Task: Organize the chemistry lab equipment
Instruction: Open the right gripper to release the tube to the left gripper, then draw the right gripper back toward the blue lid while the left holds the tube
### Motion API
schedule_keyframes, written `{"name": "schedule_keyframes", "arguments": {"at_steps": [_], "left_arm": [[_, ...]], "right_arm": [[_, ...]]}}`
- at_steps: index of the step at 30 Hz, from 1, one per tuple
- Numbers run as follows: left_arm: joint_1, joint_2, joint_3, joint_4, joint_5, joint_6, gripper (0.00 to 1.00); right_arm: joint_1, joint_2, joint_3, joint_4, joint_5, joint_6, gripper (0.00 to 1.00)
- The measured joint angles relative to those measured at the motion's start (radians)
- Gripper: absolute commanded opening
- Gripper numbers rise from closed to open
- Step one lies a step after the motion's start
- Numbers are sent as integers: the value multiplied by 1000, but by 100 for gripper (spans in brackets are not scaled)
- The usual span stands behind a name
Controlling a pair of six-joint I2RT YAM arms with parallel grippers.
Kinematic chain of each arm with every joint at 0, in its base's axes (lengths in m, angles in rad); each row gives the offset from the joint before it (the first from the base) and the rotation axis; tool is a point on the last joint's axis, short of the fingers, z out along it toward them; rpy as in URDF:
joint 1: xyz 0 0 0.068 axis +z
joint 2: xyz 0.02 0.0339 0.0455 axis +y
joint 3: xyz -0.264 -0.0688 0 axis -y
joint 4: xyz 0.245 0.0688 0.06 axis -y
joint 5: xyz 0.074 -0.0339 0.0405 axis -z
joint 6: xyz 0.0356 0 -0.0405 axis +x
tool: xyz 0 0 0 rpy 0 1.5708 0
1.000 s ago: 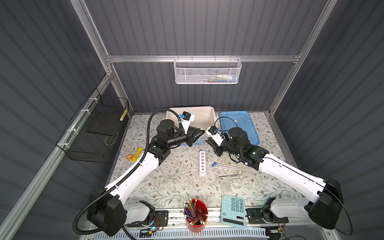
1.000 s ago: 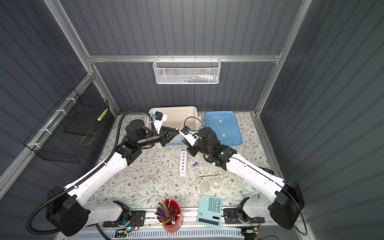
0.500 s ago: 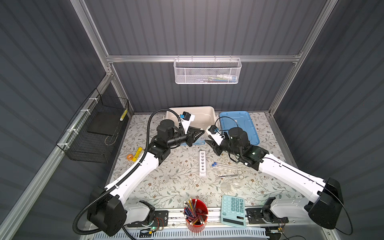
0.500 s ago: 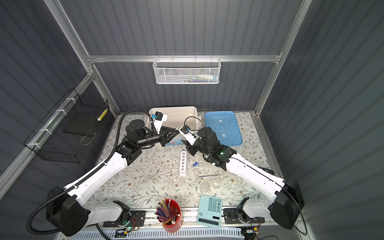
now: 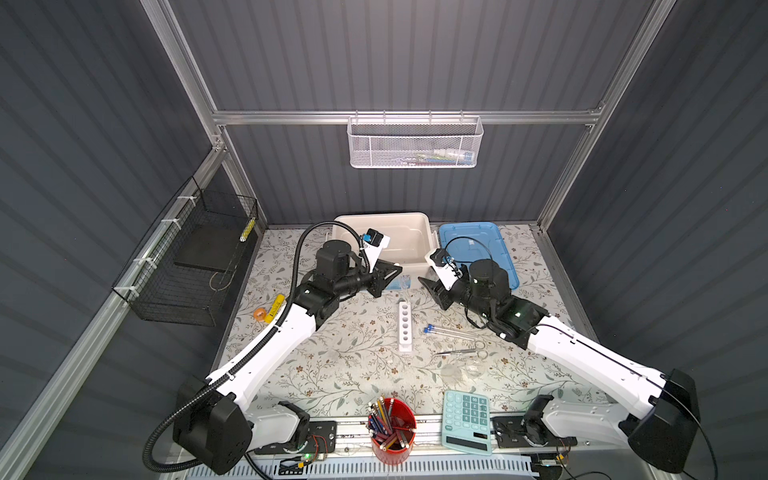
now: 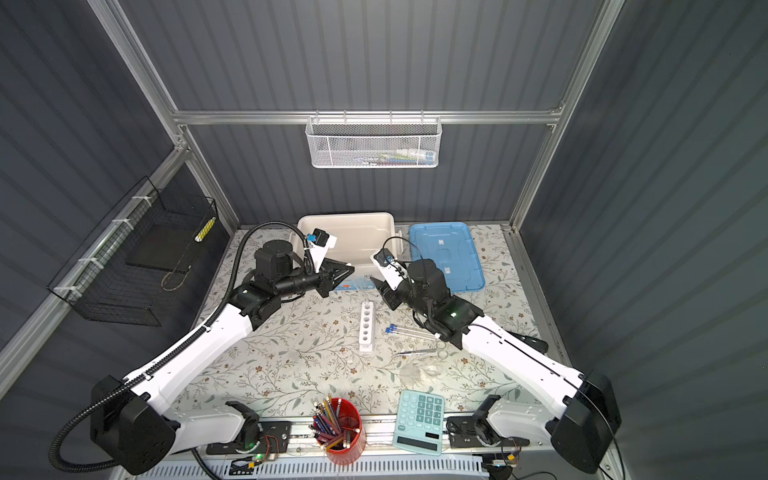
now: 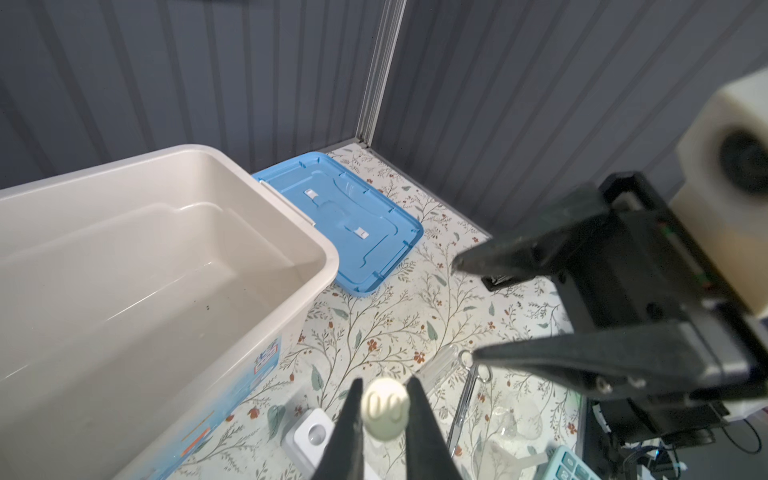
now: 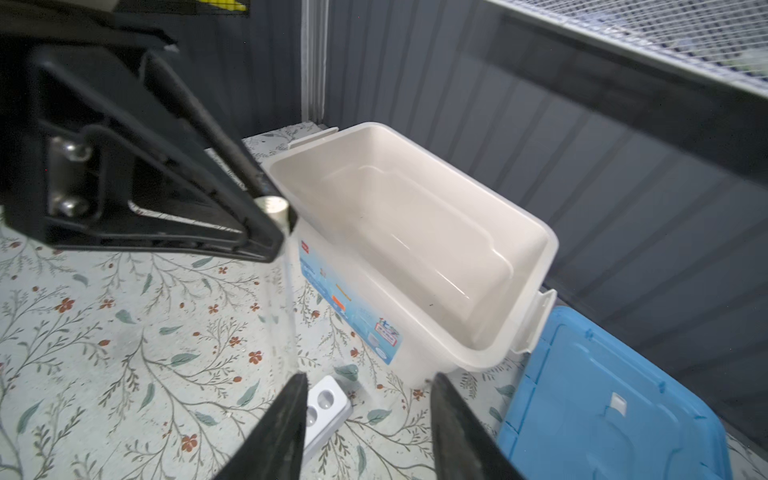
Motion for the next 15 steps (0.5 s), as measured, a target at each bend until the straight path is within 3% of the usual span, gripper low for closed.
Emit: {"name": "schedule_keyframes", "arguments": {"at_steps": [15], "left_arm": [[0,18,25,-89,-105,76,0]], "right_arm": [[-152,-43,-45,-6,98,175,56]]}}
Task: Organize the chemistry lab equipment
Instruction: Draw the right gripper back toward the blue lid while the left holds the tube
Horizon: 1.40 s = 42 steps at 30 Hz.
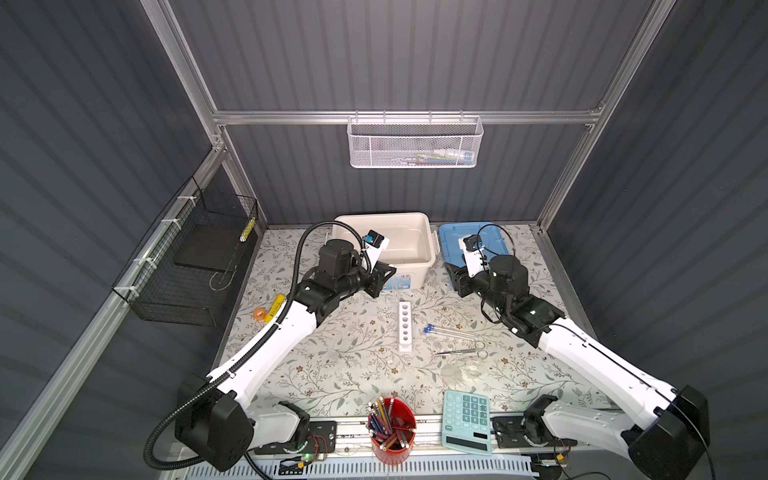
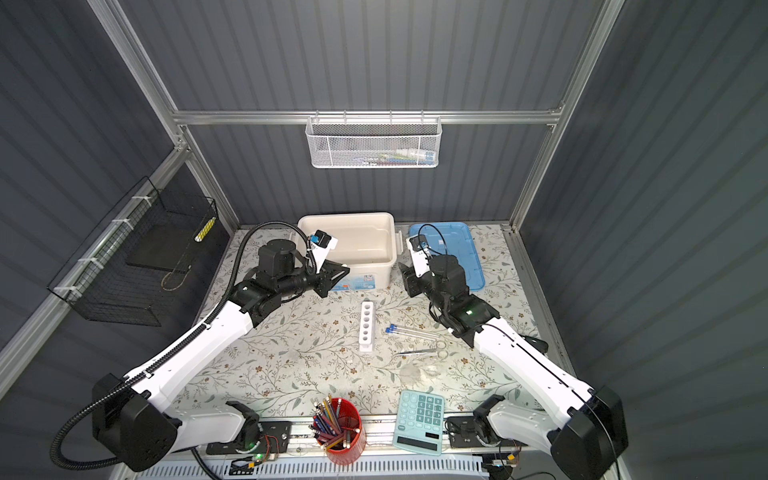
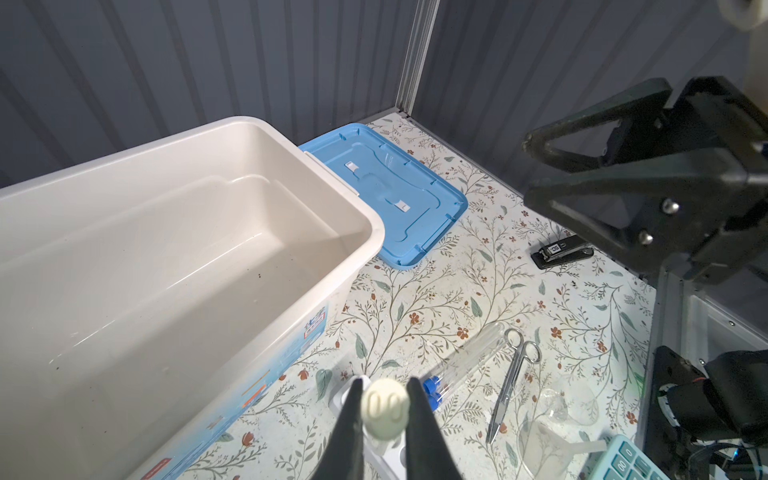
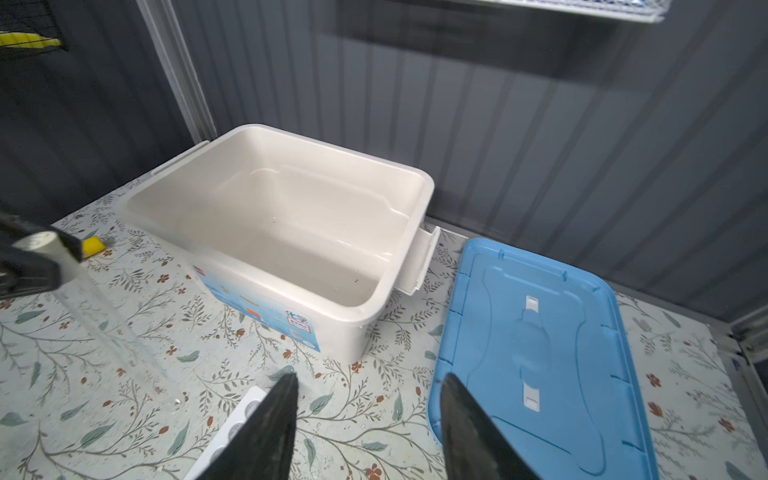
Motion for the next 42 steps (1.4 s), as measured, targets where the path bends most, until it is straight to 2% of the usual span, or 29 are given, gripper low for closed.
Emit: {"name": "schedule_keyframes", "arguments": {"at_steps": [20,42], "left_arm": [[-27,66,-40,101,8,0,0],[-72,143,-71,143,-77,19,0]], "right_arm": [[-40,0,-58,11,7,39,57],[-74,0,-115,56,-10,64,57]]}}
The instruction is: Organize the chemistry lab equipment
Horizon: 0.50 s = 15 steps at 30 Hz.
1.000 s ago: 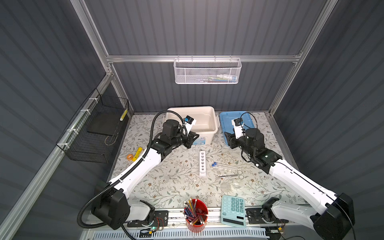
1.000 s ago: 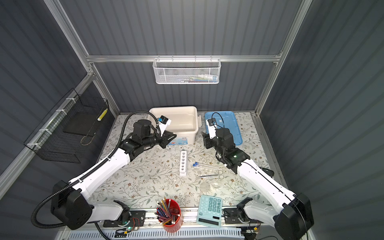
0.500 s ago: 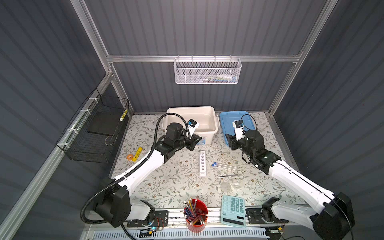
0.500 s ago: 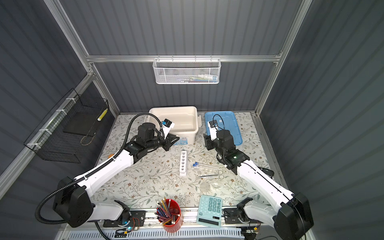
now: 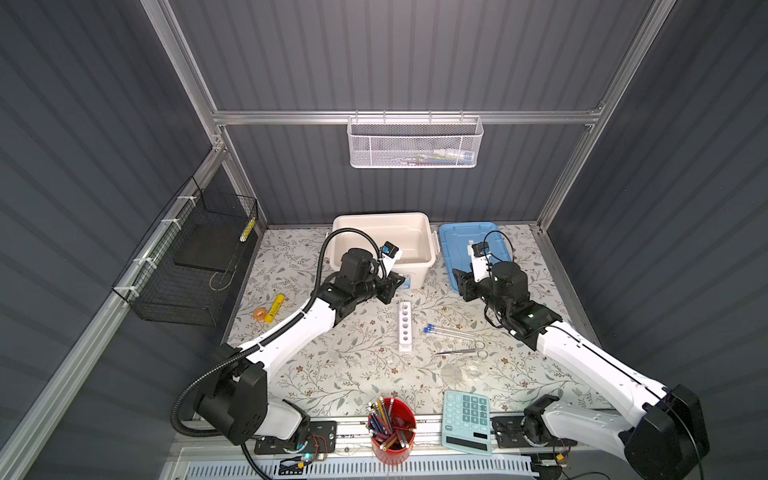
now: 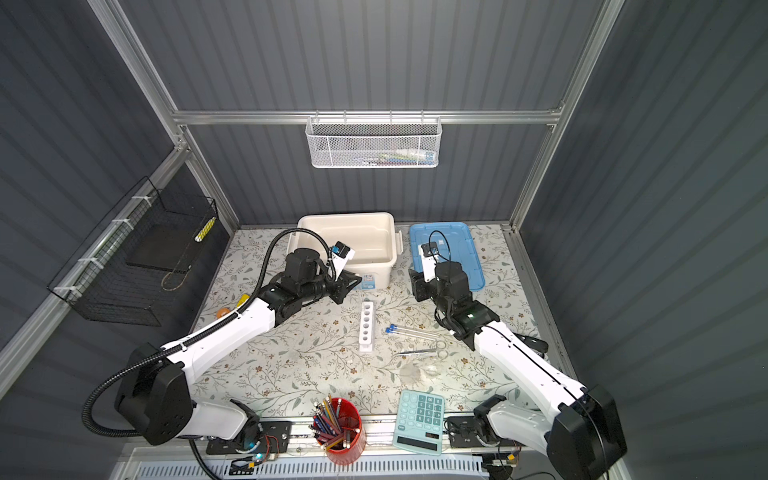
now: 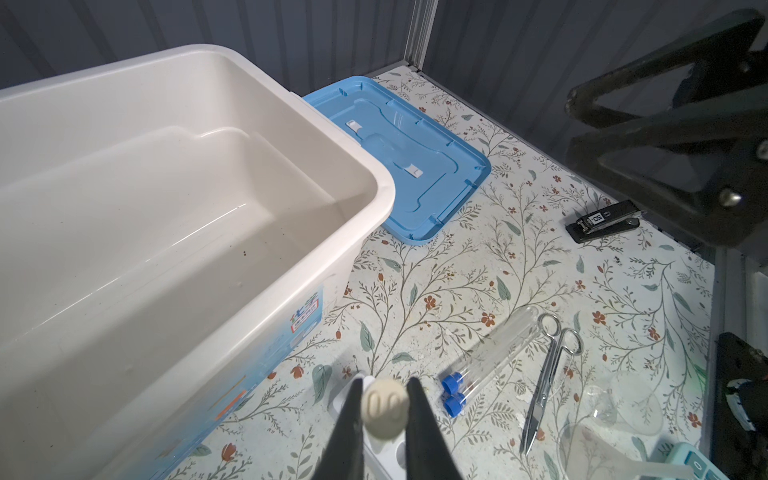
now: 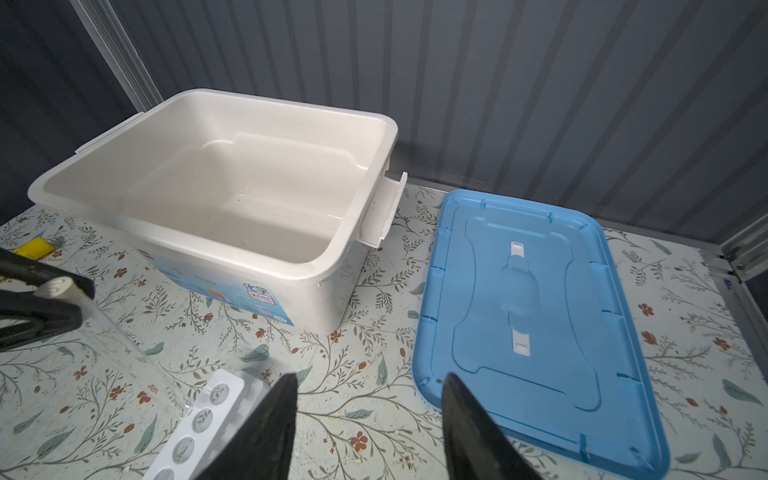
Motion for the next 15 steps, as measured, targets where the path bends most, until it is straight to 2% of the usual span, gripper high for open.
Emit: {"name": "schedule_keyframes", "arguments": {"at_steps": [15], "left_arm": [[-14,23,6,42,-20,30,0]], "right_arm": [[-24,1,-12,23,-31,2,57]]}}
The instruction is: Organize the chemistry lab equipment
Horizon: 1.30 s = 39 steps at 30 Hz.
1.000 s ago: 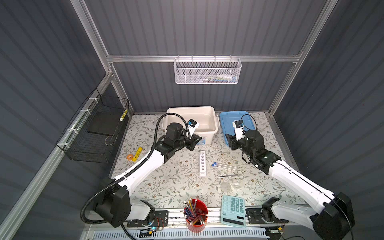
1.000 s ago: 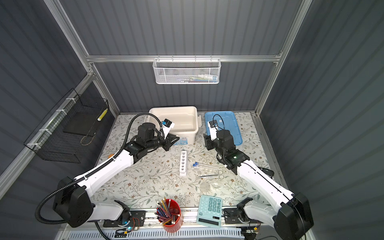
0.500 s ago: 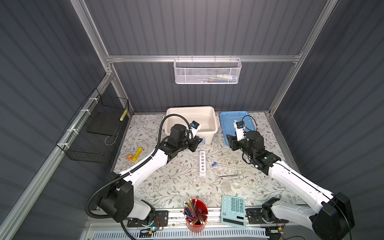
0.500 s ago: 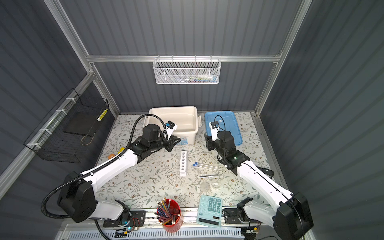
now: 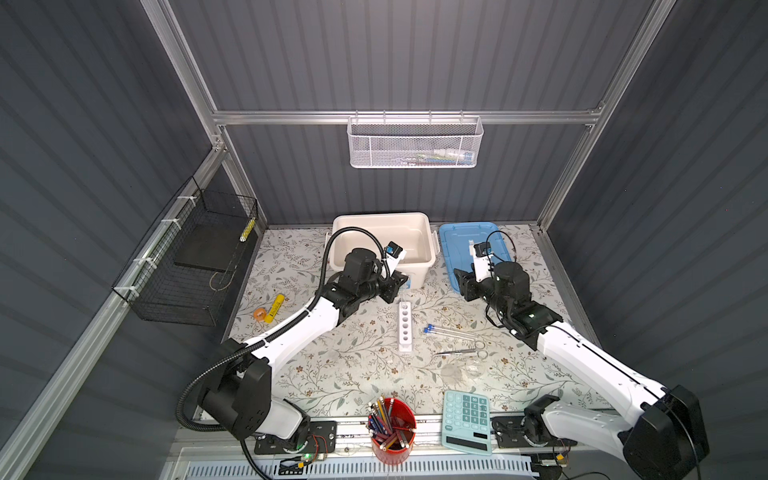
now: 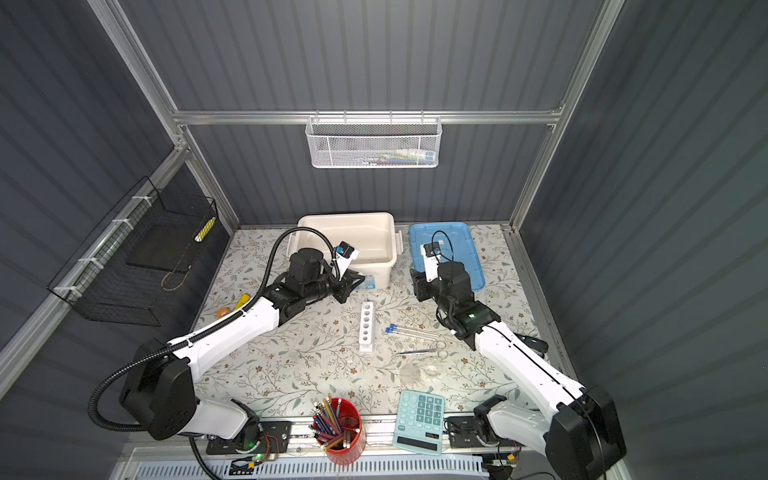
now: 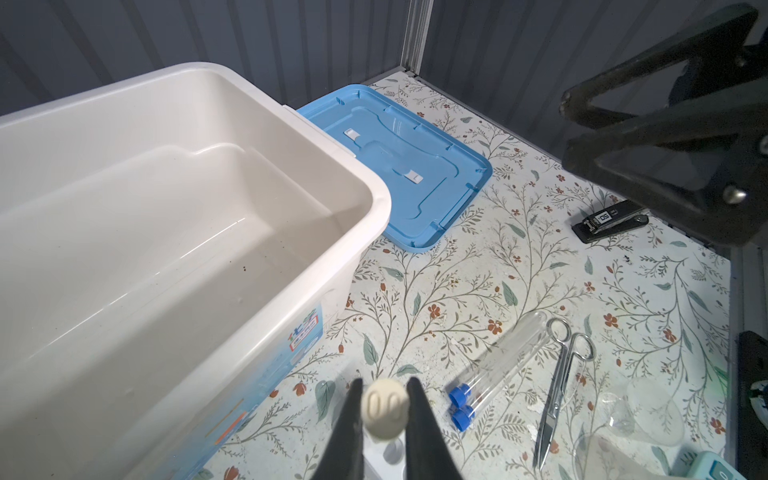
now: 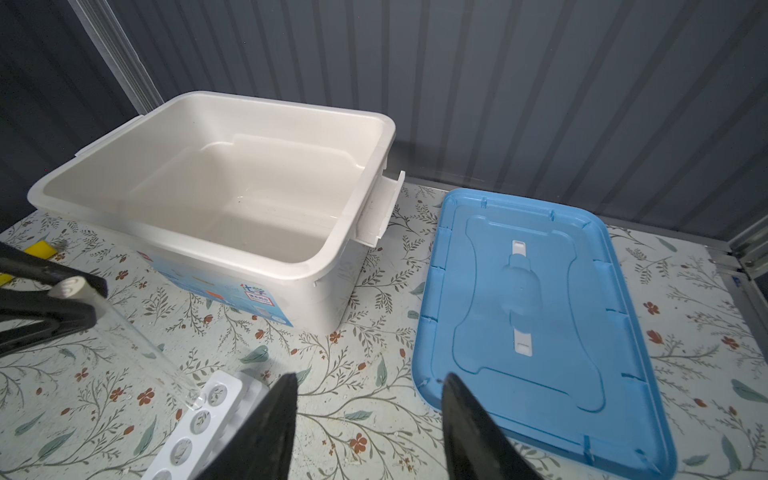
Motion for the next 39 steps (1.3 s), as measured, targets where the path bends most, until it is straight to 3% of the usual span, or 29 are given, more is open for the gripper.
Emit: {"name": "schedule_keyframes", "arguments": {"at_steps": [39], "left_arm": [[0,22,-31,101,-22,2,0]], "right_arm": [[-7,41,0,8,-37,18,57]]}}
